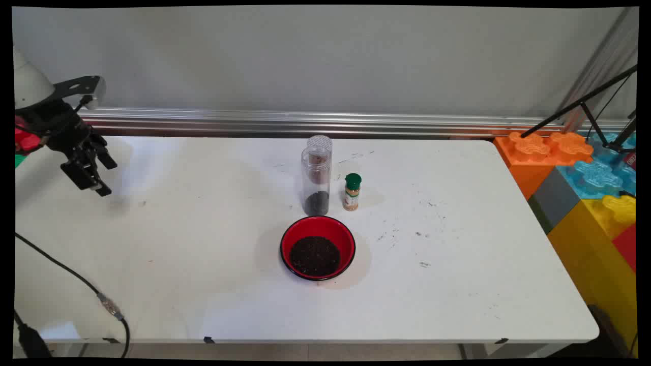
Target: Pick up the black seasoning powder from the table
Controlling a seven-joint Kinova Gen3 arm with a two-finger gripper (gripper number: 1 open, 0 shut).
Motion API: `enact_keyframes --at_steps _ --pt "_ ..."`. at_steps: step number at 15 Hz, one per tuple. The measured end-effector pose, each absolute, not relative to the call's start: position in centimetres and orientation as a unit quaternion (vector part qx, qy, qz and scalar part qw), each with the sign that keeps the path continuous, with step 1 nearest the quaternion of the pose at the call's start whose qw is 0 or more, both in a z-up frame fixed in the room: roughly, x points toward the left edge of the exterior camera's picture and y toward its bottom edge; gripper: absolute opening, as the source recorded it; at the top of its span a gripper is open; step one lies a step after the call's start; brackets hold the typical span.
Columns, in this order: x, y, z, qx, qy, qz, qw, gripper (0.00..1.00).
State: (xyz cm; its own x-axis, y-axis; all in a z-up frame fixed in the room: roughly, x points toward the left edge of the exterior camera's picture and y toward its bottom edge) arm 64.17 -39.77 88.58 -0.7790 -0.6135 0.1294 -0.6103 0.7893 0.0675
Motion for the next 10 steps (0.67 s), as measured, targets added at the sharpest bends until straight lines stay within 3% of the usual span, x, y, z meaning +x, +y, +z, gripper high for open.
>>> enact_keyframes --at_steps 10 --pt "59.1 -43.3 87.3 0.278 -0.950 -0.008 0.141 1.00"
